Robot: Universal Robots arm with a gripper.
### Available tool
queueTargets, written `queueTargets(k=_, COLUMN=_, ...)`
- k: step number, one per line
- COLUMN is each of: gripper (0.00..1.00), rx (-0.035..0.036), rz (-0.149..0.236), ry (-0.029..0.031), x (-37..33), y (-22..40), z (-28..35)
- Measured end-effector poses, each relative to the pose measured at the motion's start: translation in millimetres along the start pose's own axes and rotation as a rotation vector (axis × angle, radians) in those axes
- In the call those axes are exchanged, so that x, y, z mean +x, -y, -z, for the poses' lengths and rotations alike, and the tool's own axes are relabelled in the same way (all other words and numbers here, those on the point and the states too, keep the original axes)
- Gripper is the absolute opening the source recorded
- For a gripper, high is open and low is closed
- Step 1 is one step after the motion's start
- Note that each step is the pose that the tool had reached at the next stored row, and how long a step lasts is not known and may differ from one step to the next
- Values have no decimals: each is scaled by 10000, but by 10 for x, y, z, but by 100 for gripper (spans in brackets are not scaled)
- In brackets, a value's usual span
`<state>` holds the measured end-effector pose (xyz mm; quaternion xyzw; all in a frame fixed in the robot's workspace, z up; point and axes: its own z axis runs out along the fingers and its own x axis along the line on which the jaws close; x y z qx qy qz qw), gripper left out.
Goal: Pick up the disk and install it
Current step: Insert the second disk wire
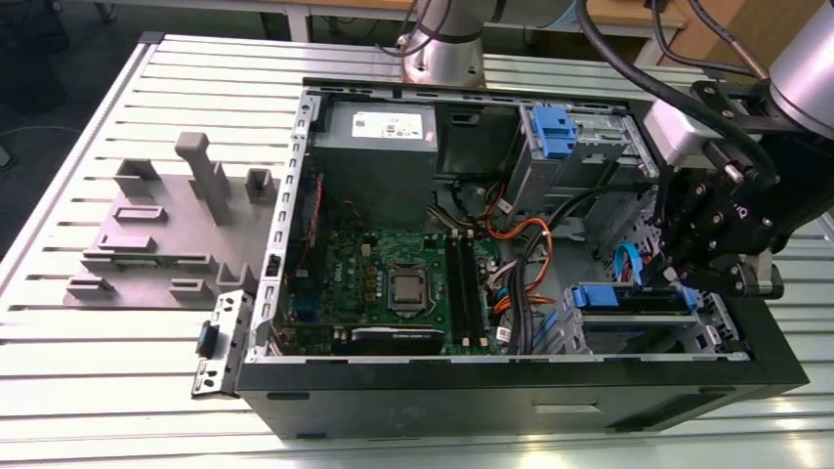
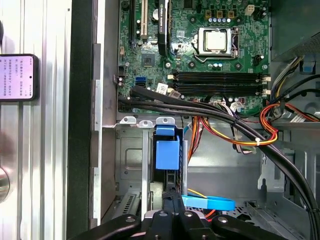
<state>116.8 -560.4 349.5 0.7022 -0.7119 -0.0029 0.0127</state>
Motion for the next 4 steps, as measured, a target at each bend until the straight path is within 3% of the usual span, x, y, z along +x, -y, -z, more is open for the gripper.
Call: queueTargets(k=4, gripper=11, rx=0, rz=0, ry=2, x=0, y=0, z=0)
